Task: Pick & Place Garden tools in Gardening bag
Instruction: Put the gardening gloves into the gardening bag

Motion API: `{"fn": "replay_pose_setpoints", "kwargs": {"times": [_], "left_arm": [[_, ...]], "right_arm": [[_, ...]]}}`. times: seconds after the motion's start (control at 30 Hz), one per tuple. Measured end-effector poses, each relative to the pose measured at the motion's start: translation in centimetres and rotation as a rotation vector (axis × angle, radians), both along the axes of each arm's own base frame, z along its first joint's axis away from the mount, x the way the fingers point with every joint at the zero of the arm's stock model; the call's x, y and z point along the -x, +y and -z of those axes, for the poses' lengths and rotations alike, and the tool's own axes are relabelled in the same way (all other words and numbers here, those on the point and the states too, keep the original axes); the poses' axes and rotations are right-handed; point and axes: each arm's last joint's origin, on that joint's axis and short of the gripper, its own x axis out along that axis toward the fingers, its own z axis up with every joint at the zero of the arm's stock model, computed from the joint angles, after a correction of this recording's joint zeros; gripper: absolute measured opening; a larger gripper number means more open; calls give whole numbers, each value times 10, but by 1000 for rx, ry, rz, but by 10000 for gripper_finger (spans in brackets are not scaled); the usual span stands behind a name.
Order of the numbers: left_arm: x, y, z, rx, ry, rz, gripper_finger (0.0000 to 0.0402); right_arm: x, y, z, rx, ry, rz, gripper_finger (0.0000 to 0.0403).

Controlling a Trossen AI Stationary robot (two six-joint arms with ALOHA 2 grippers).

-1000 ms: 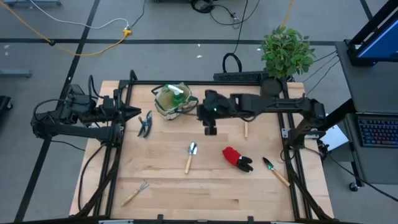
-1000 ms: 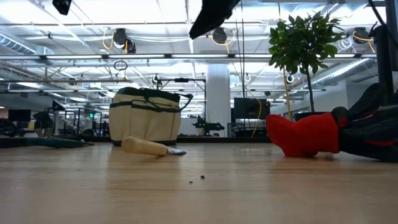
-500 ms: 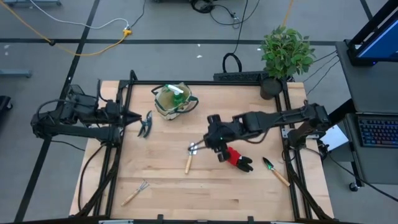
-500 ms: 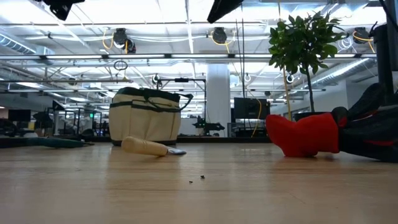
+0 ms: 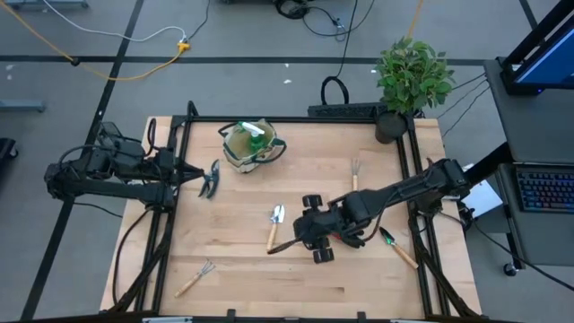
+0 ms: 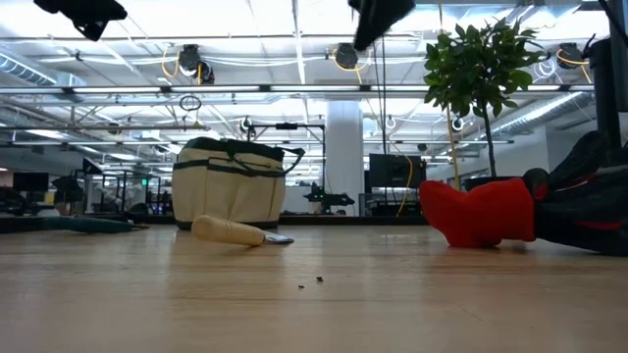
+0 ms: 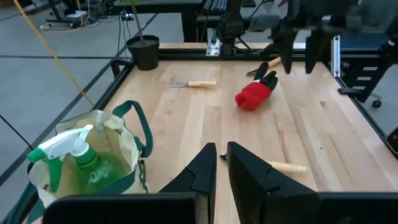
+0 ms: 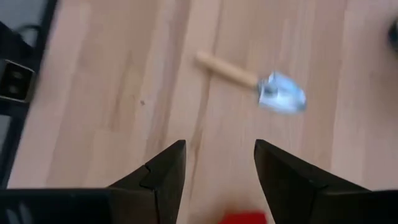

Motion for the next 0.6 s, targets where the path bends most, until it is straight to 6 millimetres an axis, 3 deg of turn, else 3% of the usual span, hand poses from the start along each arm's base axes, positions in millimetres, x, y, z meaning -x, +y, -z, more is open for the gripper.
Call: {"fn": "replay_pose_setpoints", "kwargs": {"times": [0.33, 0.6], "left_arm": [[0, 0, 0, -1, 0, 1, 47], [0, 0, 0, -25, 2, 11, 47]], "right_arm": [[11, -9, 23, -4, 260, 255, 185], [17, -29, 34, -17, 377, 457, 185]]}}
